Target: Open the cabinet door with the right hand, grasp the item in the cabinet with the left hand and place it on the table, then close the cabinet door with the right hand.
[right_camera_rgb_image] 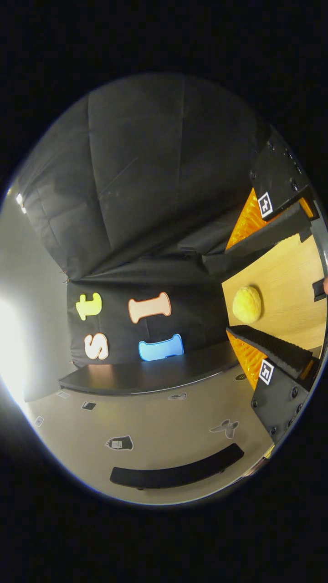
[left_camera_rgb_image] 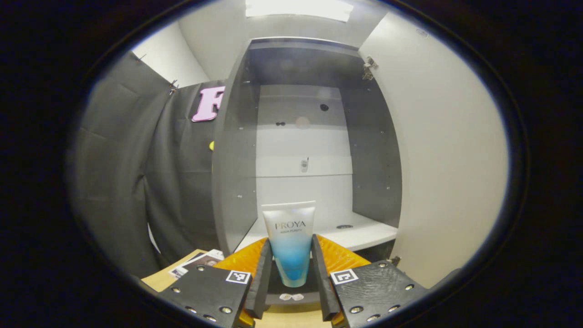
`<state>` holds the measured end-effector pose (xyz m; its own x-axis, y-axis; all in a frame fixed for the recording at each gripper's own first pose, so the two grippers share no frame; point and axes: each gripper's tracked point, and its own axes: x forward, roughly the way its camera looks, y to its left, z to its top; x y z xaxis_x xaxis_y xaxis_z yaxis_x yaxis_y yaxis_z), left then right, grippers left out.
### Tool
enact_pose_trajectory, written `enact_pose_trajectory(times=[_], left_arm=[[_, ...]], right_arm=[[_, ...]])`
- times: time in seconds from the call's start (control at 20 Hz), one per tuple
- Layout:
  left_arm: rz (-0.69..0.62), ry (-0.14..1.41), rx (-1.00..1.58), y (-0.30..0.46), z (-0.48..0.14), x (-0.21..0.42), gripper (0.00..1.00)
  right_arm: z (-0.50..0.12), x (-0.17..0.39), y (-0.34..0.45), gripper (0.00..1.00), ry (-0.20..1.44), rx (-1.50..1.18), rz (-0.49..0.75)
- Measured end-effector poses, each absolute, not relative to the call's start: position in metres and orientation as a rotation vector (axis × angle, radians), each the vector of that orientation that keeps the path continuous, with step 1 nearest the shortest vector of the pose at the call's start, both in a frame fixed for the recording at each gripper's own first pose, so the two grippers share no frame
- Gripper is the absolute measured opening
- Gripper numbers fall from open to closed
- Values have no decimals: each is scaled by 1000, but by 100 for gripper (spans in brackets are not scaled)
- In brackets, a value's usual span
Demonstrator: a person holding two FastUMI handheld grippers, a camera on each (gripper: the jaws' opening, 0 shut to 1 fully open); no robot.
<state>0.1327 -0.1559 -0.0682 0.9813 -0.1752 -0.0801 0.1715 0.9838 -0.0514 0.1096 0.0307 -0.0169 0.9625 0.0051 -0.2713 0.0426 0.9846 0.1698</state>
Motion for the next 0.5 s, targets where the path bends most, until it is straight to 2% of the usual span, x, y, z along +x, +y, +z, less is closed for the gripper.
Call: enact_pose_trajectory(times=[0.05, 0.1, 0.25, 0.3, 0.35, 0.4, 0.45, 0.5], left_arm=[[-162, 92, -42, -149, -75, 122, 48], [-147, 100, -38, -141, -83, 113, 49], [-117, 128, -42, -122, -102, 89, 51], [-110, 136, -44, -118, -110, 82, 49], [-106, 137, -41, -114, -117, 74, 49], [-101, 139, -36, -109, -124, 66, 49], [-100, 142, -31, -107, -133, 59, 49], [-99, 146, -28, -105, -142, 53, 48]], right_arm=[[-17, 109, 32, 92, 277, 176, -6], [-15, 108, 33, 96, 274, 173, 2], [-10, 107, 35, 96, 252, 155, 13], [-9, 107, 36, 92, 247, 153, 20], [-7, 108, 39, 96, 240, 150, 26], [-6, 108, 40, 92, 233, 145, 29], [-5, 108, 42, 92, 223, 142, 30], [-4, 109, 44, 96, 213, 143, 32]])
